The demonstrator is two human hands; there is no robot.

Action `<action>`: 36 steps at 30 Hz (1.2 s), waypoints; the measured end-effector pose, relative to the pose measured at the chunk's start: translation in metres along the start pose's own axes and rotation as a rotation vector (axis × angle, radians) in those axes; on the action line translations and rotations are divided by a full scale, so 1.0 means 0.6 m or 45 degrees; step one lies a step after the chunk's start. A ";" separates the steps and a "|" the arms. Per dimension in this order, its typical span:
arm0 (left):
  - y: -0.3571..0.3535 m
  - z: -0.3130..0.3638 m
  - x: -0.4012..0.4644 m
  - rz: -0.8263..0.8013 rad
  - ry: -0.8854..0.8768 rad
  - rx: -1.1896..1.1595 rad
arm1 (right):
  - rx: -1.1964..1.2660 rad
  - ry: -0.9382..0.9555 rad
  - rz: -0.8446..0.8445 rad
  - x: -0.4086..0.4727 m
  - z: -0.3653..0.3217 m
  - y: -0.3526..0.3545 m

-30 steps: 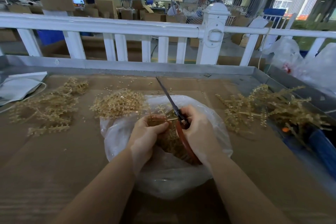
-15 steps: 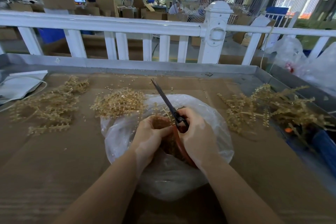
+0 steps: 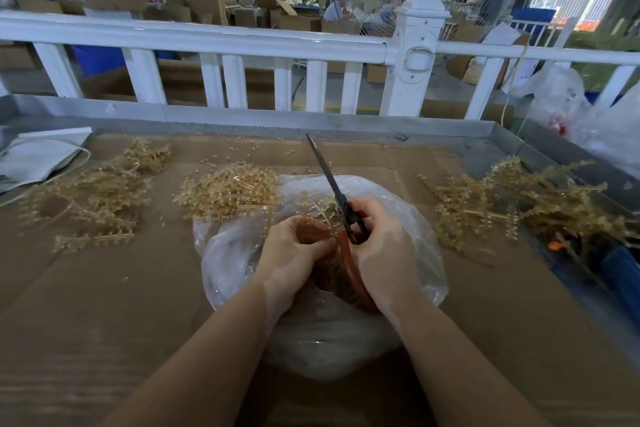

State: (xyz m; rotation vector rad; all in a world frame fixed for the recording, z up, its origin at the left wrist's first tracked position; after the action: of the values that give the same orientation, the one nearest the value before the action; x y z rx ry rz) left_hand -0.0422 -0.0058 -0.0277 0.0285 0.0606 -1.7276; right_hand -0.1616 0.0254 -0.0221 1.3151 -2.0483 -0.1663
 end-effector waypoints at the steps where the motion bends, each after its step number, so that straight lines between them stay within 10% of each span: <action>1: 0.000 -0.001 0.000 -0.007 -0.003 -0.010 | -0.009 -0.010 -0.001 0.000 -0.001 0.000; 20: -0.002 -0.005 -0.003 -0.023 -0.059 -0.117 | -0.031 -0.142 -0.103 0.016 -0.016 0.001; 36: 0.037 0.037 0.042 0.259 0.170 -0.914 | -0.145 -0.068 -0.273 -0.026 -0.027 0.069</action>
State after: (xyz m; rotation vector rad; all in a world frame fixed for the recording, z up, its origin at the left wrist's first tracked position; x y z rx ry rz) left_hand -0.0240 -0.0351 -0.0074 -0.3667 0.7456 -1.4176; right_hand -0.1792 0.0622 0.0015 1.4698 -1.9081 -0.4125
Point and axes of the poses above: each hand's wrist, its own x-axis towards the middle knuckle, its own y-axis out of the back of the hand, z = x × y, the point moved 1 cm from there along x, towards the middle knuckle, and after that the axes turned 1 degree about x, right-handed, at the moved point
